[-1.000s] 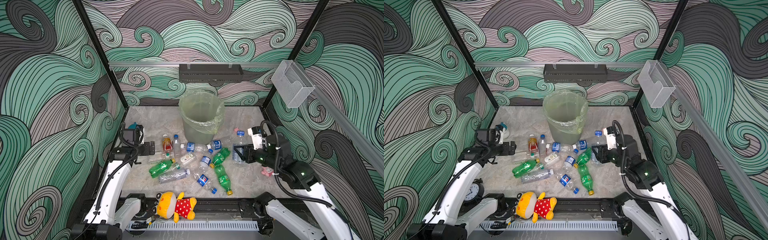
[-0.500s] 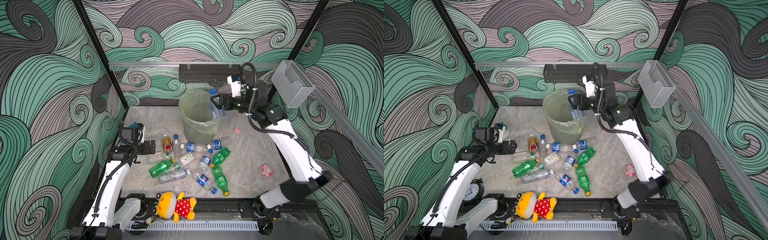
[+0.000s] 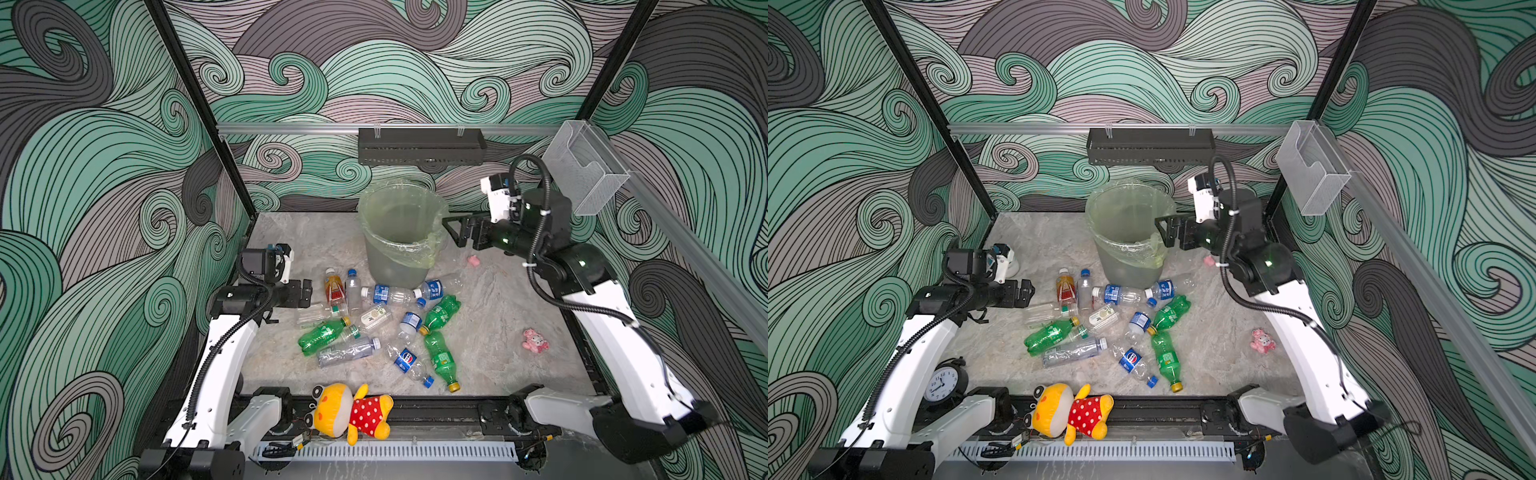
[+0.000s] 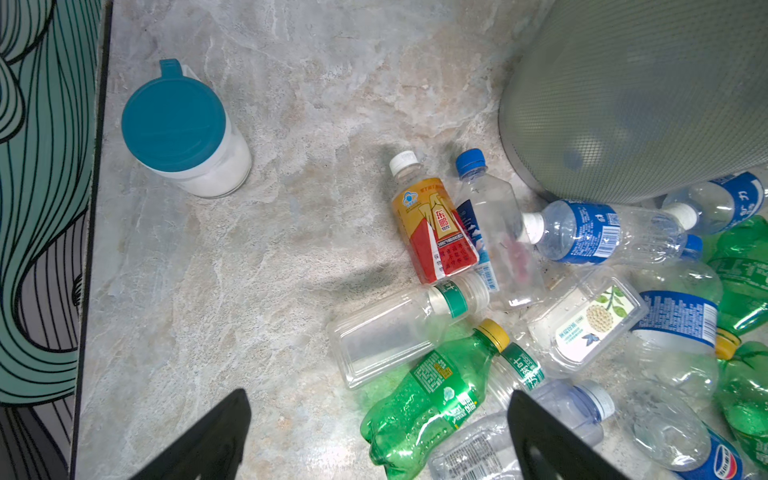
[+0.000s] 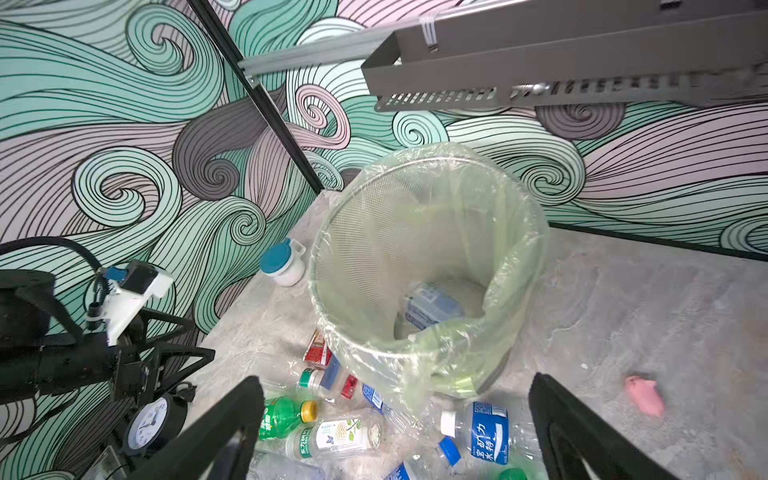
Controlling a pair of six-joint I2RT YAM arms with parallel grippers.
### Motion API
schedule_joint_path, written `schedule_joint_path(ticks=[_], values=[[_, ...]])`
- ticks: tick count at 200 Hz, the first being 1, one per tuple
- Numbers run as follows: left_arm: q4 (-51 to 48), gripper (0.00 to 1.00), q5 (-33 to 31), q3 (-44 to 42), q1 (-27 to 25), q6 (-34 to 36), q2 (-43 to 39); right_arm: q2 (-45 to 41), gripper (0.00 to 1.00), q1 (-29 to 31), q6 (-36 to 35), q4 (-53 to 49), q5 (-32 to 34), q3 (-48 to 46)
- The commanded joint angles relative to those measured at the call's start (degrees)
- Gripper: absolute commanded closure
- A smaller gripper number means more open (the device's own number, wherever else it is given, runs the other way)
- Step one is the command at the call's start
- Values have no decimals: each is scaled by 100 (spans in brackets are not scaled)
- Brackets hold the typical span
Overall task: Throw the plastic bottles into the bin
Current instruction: 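Pull the right gripper back while the left gripper reaches for the clear bottle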
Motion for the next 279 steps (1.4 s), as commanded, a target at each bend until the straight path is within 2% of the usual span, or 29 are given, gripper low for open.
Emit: schedule_joint_path(ticks=[1, 36, 65, 97, 168, 196, 224, 279], values=[[-400, 1, 376, 187, -28, 428, 278, -255, 0, -43, -107, -16, 205, -682], [-642, 1, 277, 422, -37, 585, 675, -899, 0, -163, -24, -18, 430, -1762], [-708, 1, 518, 473, -95, 941, 752, -1301, 0, -322, 75, -99, 528, -2464], [-575, 1, 139, 306, -164, 1298, 839, -1536, 0, -454, 41, -240, 591, -2879], [-402, 4, -229, -24, -538, 1644, 1210, -1714, 0, -595, 16, -266, 648, -3396], [-175, 4, -755, -197, -830, 1699, 1433, -1695, 0, -606, 25, -265, 670, -3456], [-166, 6, -1164, -127, -1042, 1810, 1842, -1684, 0, -621, 25, -257, 674, -3507], [-226, 15, -1425, 183, -1231, 1872, 2891, -1853, 0, -641, 101, -216, 703, -3719]])
